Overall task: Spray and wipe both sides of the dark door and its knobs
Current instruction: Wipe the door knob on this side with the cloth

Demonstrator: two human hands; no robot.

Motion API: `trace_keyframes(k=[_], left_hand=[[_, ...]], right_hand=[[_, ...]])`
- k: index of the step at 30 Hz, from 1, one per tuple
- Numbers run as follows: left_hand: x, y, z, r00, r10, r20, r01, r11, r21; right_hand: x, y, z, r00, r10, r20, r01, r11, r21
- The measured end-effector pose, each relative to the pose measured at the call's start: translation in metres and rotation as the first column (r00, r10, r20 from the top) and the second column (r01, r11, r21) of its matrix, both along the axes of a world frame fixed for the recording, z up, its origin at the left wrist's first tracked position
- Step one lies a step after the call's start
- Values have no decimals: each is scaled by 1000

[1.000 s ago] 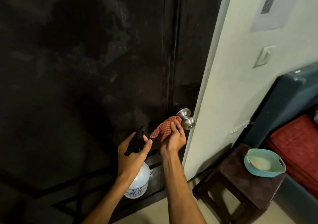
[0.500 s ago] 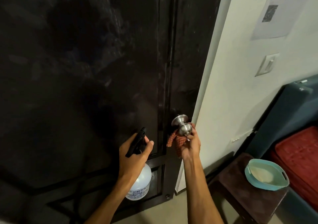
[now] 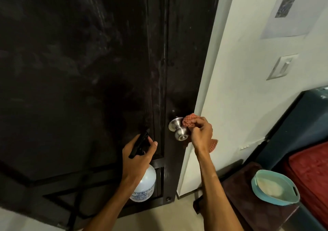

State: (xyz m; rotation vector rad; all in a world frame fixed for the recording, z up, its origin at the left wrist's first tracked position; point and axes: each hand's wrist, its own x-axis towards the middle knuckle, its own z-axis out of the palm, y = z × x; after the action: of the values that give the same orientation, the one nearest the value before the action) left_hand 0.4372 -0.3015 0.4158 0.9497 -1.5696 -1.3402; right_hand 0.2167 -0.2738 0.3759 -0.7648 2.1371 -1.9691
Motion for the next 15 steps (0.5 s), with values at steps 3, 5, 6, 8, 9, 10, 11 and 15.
trace_keyframes(k=[3, 5, 6, 8, 9, 10, 11, 15], left_hand=[[-11, 4, 3, 1000, 11, -9, -11, 1000, -7], [-18, 7, 3, 1000, 23, -18, -23, 1000, 4], [-22, 10, 2, 1000, 24, -21, -23, 1000, 7], [-24, 14, 2, 999, 20, -29, -20, 1000, 0], [-25, 16, 3, 1000, 14, -28, -14, 1000, -1], [-25, 15, 5, 999, 24, -34, -24, 1000, -10], [-27, 13, 6, 999, 24, -38, -25, 1000, -9], [-21, 11, 0, 996, 83, -43, -82, 997, 15]], right_hand=[[11, -5, 28, 956, 145, -256, -142, 989, 30], [20, -8, 36, 866, 218, -449, -181, 975, 125], [18, -6, 33, 874, 188, -449, -146, 981, 126], [8, 0, 19, 960, 12, -280, -2, 999, 37], [2, 6, 11, 984, -77, -158, 79, 997, 7], [-2, 4, 11, 989, -112, -94, 112, 994, -9], [-4, 3, 14, 989, -104, -108, 104, 995, -4], [13, -14, 21, 946, 77, -315, -49, 994, 95]])
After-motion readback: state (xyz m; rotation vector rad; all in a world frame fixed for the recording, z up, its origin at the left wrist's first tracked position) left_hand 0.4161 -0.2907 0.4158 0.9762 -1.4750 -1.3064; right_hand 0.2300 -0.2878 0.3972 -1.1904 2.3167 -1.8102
